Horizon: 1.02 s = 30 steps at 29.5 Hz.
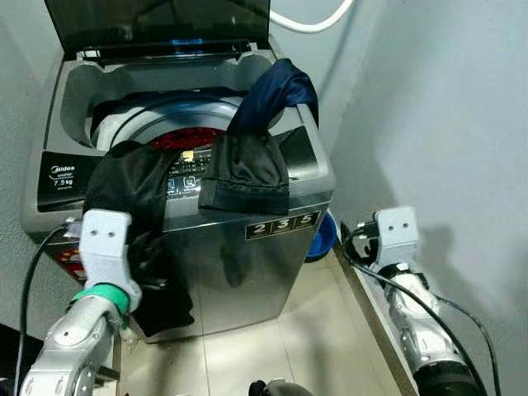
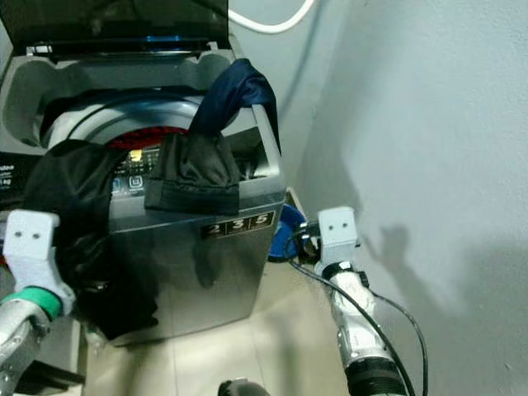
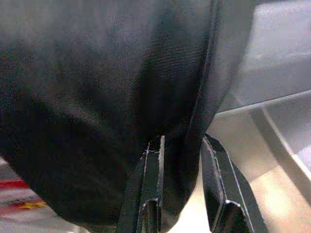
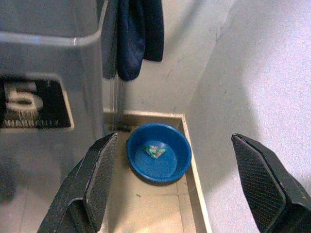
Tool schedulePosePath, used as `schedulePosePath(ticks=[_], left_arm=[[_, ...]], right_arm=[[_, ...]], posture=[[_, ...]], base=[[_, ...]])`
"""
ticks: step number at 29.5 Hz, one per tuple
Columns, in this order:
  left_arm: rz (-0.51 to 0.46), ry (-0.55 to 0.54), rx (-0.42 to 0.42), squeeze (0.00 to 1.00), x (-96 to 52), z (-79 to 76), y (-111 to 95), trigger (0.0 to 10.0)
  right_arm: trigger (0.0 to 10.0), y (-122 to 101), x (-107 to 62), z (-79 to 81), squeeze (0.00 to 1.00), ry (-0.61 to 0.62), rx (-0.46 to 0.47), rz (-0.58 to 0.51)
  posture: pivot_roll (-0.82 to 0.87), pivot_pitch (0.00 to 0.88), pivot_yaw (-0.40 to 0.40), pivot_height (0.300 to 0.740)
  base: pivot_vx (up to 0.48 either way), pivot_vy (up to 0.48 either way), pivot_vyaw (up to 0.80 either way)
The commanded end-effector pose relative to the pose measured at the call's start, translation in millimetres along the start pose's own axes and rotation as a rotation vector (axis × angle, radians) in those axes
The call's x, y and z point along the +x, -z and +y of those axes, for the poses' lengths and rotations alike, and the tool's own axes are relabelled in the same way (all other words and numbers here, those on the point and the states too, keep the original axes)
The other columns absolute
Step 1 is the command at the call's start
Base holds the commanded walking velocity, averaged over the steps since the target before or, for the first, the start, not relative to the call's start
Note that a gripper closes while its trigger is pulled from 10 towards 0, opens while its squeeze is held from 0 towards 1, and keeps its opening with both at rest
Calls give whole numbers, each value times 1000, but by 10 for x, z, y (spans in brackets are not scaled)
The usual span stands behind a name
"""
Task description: Clothes washing
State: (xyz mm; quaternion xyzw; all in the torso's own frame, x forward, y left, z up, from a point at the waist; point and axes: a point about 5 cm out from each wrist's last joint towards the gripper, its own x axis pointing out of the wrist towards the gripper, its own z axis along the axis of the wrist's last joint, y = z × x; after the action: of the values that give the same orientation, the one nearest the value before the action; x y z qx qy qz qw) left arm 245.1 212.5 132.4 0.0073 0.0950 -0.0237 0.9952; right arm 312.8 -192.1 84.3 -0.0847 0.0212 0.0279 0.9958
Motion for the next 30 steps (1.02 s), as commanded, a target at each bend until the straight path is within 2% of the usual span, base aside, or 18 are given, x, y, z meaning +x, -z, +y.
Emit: schedulePosePath(ticks=[1, 3, 4, 10, 14, 22, 23, 25, 26, 28, 30], left_arm=[[30, -40, -13, 0, 54, 103, 68, 10000], [40, -45, -27, 0, 76, 131, 87, 10000], [74, -54, -27, 0, 134, 171, 166, 10000], [123, -40, -9, 0, 185, 143, 307, 10000], [122, -38, -8, 0, 217, 111, 366, 10000], [104, -21, 4, 0, 240, 120, 375, 10000], [122, -10, 10, 0, 239, 109, 422, 10000], [273, 58, 67, 0, 207, 53, 678, 10000], [401, 78, 75, 0, 177, 46, 859, 10000], [508, 73, 61, 0, 147, 58, 1026, 10000], [543, 15, -100, 0, 165, 71, 1099, 10000]], right_arm=[[10000, 68, -4, 4, 0, 4, -4, 23], [10000, 97, -2, 0, 0, 7, 0, 34], [10000, 169, -7, 4, 0, 10, -2, 63], [10000, 307, -39, 47, 0, 5, -8, 117], [10000, 378, -55, 73, 0, 5, -11, 134], [10000, 386, -40, 75, 0, 3, -14, 116], [10000, 389, -41, 76, 0, -3, -19, 117], [10000, 409, -50, 91, 0, -26, -39, 124], [10000, 422, -56, 103, 0, -38, -45, 130], [10000, 436, -61, 117, 0, -48, -49, 135], [10000, 451, -68, 133, 0, -57, -52, 138]], posture=[[111, 41, 8, 740], [112, 42, 8, 740], [111, 45, 12, 740], [111, 50, 14, 740], [114, 51, 16, 740], [113, 53, 17, 740], [111, 54, 16, 740], [107, 53, 16, 740], [109, 54, 12, 740], [109, 54, 12, 740], [101, 55, 13, 740]], base=[[0, 0, 0], [0, 0, 0], [0, 0, 0], [0, 0, 0], [0, 0, 0], [0, 0, 0], [0, 0, 0], [0, 0, 0], [0, 0, 0], [0, 0, 0], [0, 0, 0]])
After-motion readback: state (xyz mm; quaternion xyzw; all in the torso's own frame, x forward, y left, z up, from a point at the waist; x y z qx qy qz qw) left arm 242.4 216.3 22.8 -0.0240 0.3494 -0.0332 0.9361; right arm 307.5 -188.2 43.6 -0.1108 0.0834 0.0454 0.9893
